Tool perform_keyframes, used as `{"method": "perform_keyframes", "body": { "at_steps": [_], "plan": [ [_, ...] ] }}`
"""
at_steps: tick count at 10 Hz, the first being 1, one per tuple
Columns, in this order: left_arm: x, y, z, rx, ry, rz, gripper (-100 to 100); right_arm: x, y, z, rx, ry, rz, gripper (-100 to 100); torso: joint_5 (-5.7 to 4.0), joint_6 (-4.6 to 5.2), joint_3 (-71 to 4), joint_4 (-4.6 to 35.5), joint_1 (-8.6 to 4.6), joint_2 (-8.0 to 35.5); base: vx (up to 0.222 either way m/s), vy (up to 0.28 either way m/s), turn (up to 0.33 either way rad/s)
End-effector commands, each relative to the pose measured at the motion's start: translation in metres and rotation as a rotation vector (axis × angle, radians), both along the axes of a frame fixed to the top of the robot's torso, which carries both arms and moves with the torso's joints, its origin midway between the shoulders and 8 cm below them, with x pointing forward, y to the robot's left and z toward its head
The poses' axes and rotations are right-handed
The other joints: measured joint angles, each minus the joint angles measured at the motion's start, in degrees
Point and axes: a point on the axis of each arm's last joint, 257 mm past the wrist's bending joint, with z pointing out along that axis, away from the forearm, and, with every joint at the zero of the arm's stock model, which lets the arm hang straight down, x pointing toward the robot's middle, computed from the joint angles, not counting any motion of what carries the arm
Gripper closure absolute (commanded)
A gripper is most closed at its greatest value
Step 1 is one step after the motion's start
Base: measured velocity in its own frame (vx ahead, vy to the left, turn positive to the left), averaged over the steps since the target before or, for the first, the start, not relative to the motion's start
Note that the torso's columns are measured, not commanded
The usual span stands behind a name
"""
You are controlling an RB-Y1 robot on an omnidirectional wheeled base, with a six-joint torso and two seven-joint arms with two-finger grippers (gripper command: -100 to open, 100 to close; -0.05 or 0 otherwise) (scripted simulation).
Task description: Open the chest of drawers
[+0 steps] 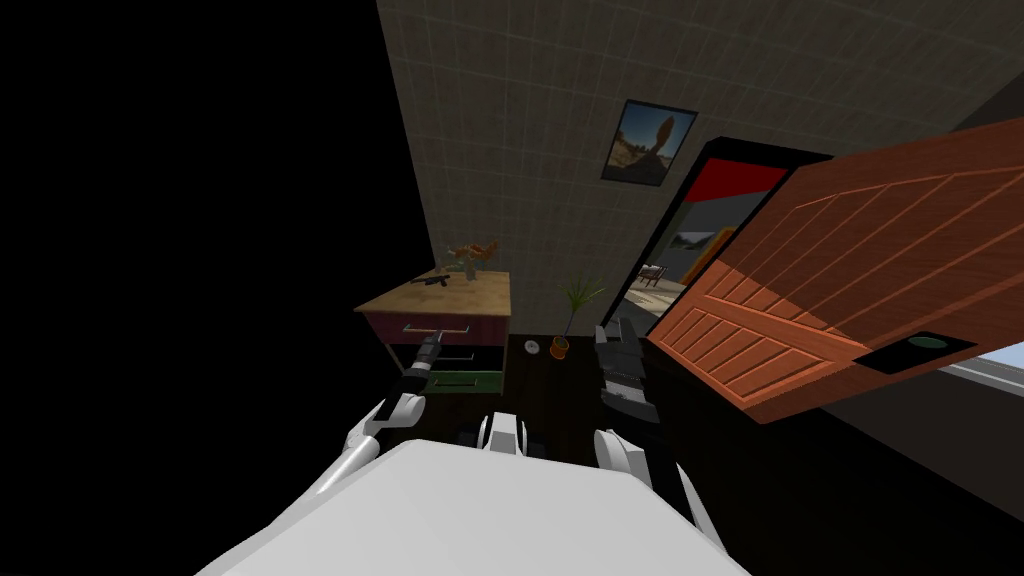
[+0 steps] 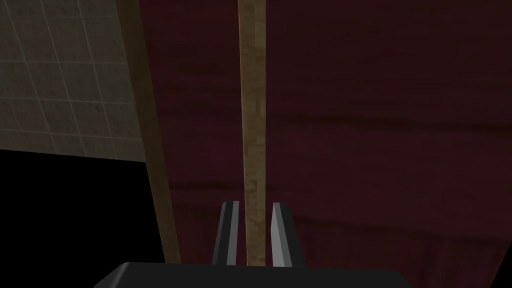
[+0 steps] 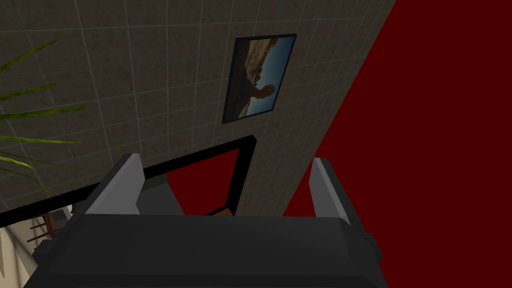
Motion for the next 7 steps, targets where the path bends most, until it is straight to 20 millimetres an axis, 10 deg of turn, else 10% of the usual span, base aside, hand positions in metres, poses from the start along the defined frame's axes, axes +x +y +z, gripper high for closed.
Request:
{"method": "perform_keyframes", "body": {
  "at_steps": [1,7],
  "plan": [
    [-0.004,-0.001,-0.004,-0.001,0.013,-0.006,100,0.0,0.0,0.0,0.0,0.0,0.0,0,-0.04,0.02,-0.09,0.03,0.02,-0.13,-0.16,-0.014,0.015],
    [-0.026,-0.017,-0.005,-0.007,0.006,-0.042,100,0.0,0.0,0.0,0.0,0.0,0.0,0,-0.1,-0.13,-0.29,0.01,0.12,-0.44,-0.028,-0.011,0.06]
  ]
}}
